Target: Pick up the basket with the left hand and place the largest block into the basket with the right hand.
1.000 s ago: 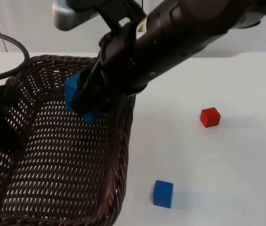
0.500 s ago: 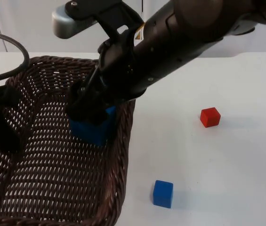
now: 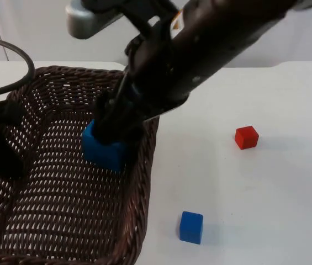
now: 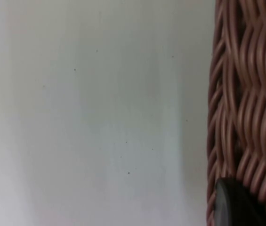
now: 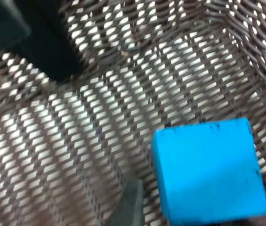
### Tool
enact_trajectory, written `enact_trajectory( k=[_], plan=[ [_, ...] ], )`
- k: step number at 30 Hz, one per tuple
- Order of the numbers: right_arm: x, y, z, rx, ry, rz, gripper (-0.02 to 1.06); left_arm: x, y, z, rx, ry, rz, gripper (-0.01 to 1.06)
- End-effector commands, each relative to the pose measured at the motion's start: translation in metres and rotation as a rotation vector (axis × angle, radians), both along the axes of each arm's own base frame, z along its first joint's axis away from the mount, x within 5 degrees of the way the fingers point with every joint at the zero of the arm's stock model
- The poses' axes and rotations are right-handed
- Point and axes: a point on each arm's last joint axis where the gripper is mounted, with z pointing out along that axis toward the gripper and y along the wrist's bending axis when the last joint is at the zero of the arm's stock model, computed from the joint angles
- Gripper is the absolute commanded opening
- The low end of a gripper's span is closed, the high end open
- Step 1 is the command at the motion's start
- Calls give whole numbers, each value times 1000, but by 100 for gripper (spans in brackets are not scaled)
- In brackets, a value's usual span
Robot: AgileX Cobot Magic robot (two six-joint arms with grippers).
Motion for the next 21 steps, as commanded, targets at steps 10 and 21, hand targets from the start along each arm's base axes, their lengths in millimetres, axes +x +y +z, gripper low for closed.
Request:
enact_trajectory(
  k=[10,21],
  plan=[
    [-26,-29,63,-11,-6,22,80,-1,-2,4,-22,-7,7,0],
    [-48,-56,118,106,-46,-20,80,-1,-2,4,-21,-9,8,0]
  ],
)
